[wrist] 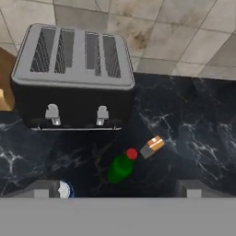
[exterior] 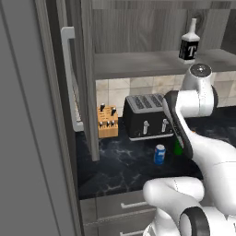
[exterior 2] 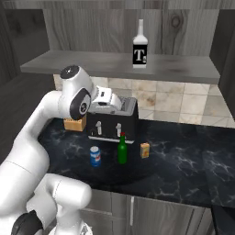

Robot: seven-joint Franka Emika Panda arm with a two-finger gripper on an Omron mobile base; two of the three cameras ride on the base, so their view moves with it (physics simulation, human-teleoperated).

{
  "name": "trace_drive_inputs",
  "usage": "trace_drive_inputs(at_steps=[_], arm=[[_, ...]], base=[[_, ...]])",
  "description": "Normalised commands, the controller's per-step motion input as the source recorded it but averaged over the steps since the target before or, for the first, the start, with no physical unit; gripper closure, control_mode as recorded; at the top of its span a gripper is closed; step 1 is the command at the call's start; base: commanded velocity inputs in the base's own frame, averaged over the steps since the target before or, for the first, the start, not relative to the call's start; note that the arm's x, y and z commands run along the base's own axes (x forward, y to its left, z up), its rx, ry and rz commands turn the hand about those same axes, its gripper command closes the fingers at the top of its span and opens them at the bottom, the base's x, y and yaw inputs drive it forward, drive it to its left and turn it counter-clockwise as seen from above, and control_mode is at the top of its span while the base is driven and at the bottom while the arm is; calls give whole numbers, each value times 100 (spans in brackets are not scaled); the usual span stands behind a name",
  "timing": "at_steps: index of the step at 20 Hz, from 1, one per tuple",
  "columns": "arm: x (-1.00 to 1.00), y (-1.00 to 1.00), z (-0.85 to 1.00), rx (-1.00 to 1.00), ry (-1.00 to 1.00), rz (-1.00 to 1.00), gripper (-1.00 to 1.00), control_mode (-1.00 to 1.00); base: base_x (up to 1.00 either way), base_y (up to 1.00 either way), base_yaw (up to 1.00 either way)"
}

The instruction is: Sort all alcoholic drinks to one cabinet, and non-alcoholic drinks to the other.

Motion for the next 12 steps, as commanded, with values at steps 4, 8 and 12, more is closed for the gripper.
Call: trace_drive_inputs(at_steps=[4, 8, 12], arm=[[0, 0, -95, 2, 28, -27, -100, -100], [2, 0, -86, 4, 24, -25, -100, -100], [13, -6, -60, 9, 11, -18, -100, -100]], base=[[0, 0, 0], [0, 0, 0], [0, 0, 0]])
